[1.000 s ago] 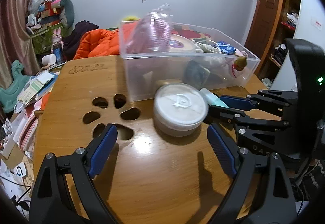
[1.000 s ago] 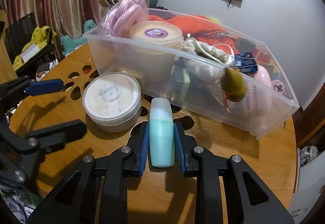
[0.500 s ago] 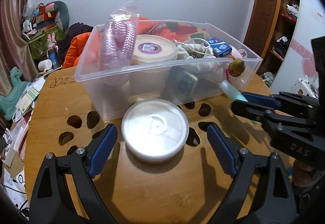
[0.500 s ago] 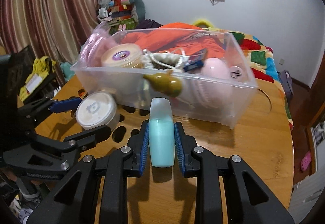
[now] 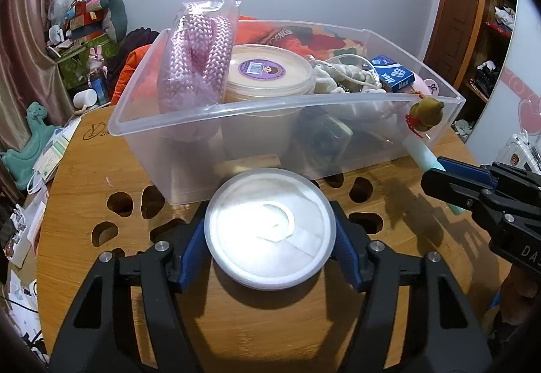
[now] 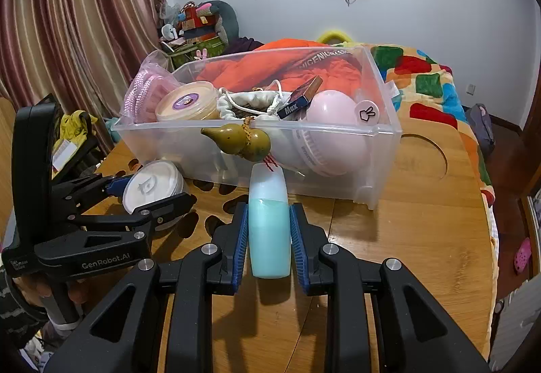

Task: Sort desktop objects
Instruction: 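Grasp the mint-green bottle with the right tool while the left grasps the white round tub, then lift and carry the bottle with the right tool while the left carries the white tub toward the box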

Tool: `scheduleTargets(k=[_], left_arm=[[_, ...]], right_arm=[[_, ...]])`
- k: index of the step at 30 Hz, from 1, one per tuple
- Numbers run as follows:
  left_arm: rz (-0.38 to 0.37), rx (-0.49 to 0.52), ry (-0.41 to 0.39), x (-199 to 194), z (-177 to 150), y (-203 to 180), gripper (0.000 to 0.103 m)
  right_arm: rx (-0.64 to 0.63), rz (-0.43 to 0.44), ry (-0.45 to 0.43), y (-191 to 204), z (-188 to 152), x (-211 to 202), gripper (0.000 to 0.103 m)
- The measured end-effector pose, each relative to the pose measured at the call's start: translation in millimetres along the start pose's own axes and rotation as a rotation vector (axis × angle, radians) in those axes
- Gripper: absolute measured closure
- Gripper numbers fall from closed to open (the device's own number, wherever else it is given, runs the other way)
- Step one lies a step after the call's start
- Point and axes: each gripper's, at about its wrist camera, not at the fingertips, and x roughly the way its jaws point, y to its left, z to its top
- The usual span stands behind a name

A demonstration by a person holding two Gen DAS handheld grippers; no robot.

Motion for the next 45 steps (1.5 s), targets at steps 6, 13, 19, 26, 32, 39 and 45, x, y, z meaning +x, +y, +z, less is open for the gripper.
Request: scheduleTargets(k=[6, 13, 19, 26, 32, 39, 45], left_arm=[[-0.024, 0.000, 0.000, -5, -5, 0, 0.038], [-0.047, -0.023, -0.012, -19, -8, 1, 0.038], [-0.059, -0.032, -0.048, -35, -6, 1, 0.038], [-0.075, -0.028, -0.100, -57, -2, -3, 0.038], [-0.082, -0.031, -0.143, -70, 2, 2, 0.038], [-0.068, -0.085, -0.104, -66, -14, 21, 0.038], [-0.039, -0.108, -0.087, -67, -28, 40, 0.038]], right_arm=[[-0.006, 0.000, 0.001, 1, -2, -1, 0.081], [-0.029, 0.002, -0.012, 11, -2, -9, 0.081], [-0.045, 0.002, -0.032, 17, -2, -19, 0.081], [-0.063, 0.003, -0.072, 25, 2, -37, 0.081], [-0.083, 0.002, -0.071, 29, 4, -40, 0.081], [-0.111, 0.058, 0.055, 40, -9, -11, 0.081], [-0.174, 0.095, 0.116, 66, -24, 7, 0.044]])
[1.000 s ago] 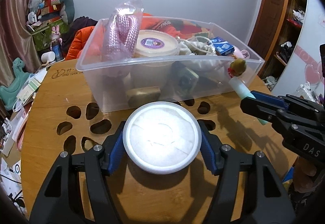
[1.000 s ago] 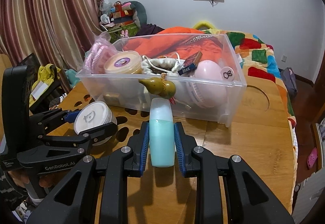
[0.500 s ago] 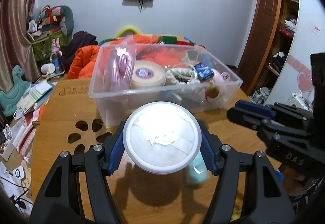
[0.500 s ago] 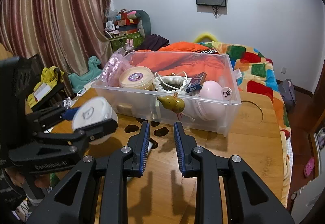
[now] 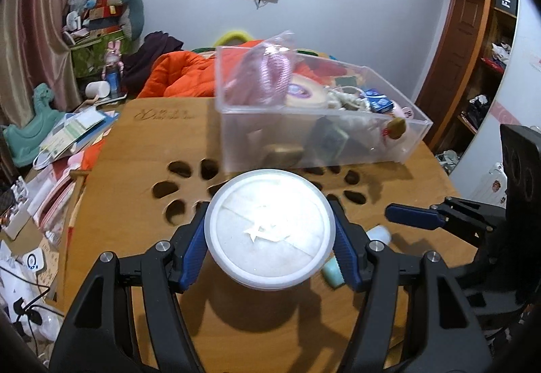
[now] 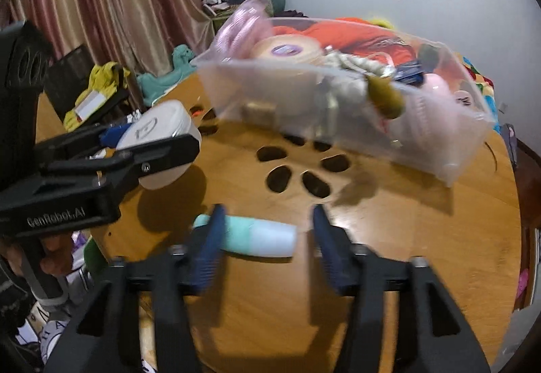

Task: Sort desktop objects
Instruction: 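Lift and carry the bottle with the right tool while the left carries the white tub toward the box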

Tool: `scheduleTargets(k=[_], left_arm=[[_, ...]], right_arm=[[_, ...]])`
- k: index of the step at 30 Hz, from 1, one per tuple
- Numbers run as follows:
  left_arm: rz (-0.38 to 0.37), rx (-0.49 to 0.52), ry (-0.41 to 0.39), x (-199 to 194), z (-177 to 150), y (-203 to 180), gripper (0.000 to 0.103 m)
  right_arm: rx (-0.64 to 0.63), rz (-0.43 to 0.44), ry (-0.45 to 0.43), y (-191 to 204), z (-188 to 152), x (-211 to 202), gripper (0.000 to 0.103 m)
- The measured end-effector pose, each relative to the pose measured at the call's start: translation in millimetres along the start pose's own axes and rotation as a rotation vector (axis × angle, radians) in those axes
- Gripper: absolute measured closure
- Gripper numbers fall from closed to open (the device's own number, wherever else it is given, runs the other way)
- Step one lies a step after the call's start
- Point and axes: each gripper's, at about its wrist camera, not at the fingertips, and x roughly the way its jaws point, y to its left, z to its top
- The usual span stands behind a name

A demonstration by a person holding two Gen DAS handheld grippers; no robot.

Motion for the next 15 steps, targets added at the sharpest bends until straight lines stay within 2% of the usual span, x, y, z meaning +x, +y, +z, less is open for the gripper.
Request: scheduleTargets(k=[4, 10, 15], left_arm=[[0.005, -0.012, -0.007, -6, -8, 11, 0.038], [-0.003, -0.028, -0.011, -11, -15, 18, 0.038], [-0.009, -0.035, -0.014, -14, -17, 20, 0.038]], right_arm=[[-0.030, 0.001, 0.018, 12, -4, 6, 0.043], [-0.048, -0.068, 0.028, 25, -7, 18, 0.042], [-0.082, -0.079, 0.025, 36, -10, 19, 0.042]])
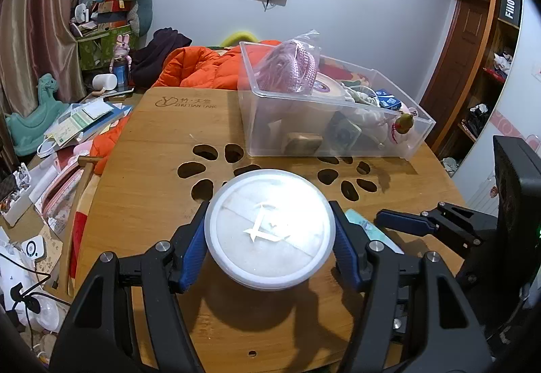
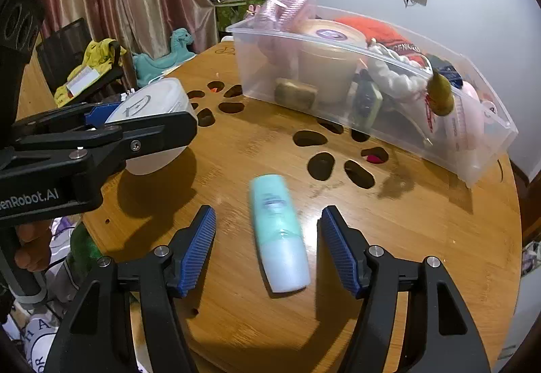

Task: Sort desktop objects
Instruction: 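Lift and carry the bottle with the right tool while the left carries the white tub toward the box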

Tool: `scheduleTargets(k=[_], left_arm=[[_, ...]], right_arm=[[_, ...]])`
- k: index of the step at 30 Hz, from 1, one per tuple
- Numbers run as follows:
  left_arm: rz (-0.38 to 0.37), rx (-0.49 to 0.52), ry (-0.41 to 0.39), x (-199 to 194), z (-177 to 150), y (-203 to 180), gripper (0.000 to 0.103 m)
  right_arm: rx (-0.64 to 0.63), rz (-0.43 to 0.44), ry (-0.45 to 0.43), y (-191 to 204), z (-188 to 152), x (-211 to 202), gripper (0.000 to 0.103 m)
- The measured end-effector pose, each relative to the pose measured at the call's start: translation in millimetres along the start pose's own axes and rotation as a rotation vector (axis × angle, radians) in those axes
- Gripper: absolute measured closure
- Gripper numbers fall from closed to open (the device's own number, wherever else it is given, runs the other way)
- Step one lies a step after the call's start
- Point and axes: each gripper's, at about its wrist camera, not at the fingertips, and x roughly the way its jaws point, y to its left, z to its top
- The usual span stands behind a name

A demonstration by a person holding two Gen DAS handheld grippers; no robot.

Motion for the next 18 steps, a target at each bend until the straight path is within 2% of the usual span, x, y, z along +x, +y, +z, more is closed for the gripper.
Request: scheduleTargets(k=[3, 5, 7, 9, 18], left_arm=[[0.003, 0.008, -0.006, -2, -3, -1, 0.038], [0.006, 0.015, -0.009, -2, -4, -3, 0.038], [0.004, 0.017, -0.009, -2, -5, -4, 0.038], [0.003, 0.018, -0.008, -2, -5, -5, 0.038], [0.000, 0.051, -0.031, -8, 1, -20, 0.038]], right_arm=[[-0.011, -0.027, -0.009, 4, 1, 3, 0.042], [-0.008, -0.031, -0.020, 5, 2, 2, 0.050], [-0.006, -0.032, -0.027, 5, 2, 1, 0.069], [-0.001, -0.037, -0.034, 2, 1, -1, 0.081], [0.043, -0.033, -0.044, -7, 4, -6, 0.081]])
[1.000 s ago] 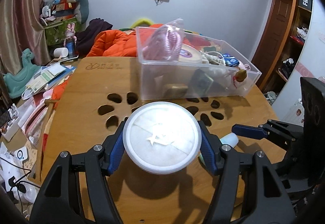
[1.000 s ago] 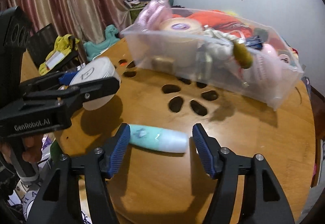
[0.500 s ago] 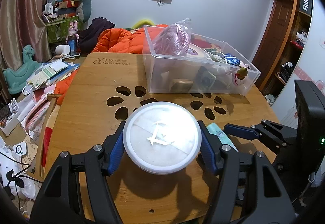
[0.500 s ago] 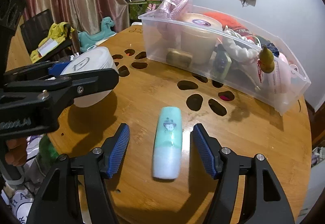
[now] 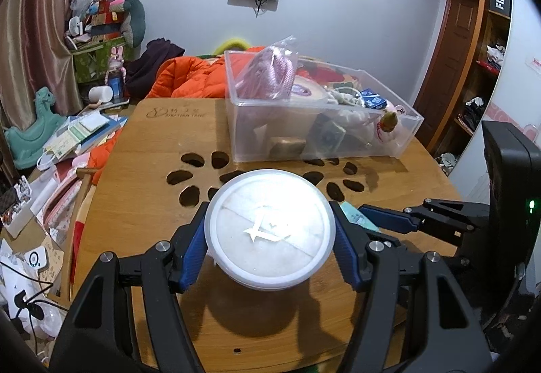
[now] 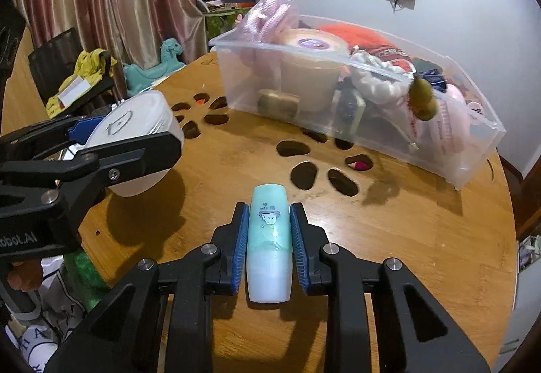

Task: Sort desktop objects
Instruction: 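Lift and carry the bottle with the right tool while the left carries the white tub toward the box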

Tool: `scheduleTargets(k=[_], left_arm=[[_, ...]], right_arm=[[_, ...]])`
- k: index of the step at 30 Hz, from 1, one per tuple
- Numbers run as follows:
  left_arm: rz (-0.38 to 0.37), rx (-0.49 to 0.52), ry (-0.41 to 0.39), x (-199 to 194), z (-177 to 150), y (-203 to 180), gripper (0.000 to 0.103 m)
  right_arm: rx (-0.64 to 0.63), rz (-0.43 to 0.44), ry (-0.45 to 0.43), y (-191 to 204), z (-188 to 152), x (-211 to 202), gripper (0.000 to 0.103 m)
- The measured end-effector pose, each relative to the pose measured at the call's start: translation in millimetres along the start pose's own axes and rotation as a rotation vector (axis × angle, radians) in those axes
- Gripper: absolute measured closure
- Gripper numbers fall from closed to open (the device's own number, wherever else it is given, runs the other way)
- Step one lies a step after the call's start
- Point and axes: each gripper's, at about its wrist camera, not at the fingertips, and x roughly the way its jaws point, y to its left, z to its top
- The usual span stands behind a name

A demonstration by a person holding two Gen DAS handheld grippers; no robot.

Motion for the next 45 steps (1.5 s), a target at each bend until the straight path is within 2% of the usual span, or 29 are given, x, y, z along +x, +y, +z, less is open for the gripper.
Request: scheduleTargets(k=[8, 11, 16, 19, 21, 23, 27, 33, 35, 45], left_arm=[[-0.020, 0.040, -0.045, -2, 15, -17, 0.039], [-0.024, 0.066, -0.063, -1, 19, -25, 0.049], [-0.044, 0.080, -0.040, 4, 18, -28, 0.049], [-0.053, 0.079, -0.013, 3, 13, -24, 0.047], [-0.047, 0.081, 0.003, 4, 8, -22, 0.039], [-0.023, 0.098, 0.020, 5, 1, -21, 0.034], [-0.010, 0.100, 0.051, 9, -11, -18, 0.032], [0.001, 0.067, 0.109, 23, -27, -12, 0.032], [0.021, 0.070, 0.096, 22, -31, -13, 0.037], [0.044, 0.073, 0.083, 20, -31, -15, 0.038]], right_arm=[[0.095, -0.015, -0.065, -36, 11, -24, 0.081], [0.131, -0.023, -0.089, -48, 16, -33, 0.081], [0.164, -0.028, -0.100, -61, 13, -40, 0.081], [0.176, -0.021, -0.094, -67, 12, -38, 0.081], [0.181, -0.014, -0.090, -67, 13, -35, 0.081], [0.182, -0.003, -0.086, -67, 13, -31, 0.081], [0.174, 0.006, -0.078, -63, 12, -29, 0.081], [0.168, 0.012, -0.080, -61, 11, -30, 0.081], [0.167, 0.014, -0.077, -60, 10, -30, 0.081], [0.166, 0.016, -0.077, -59, 11, -30, 0.081]])
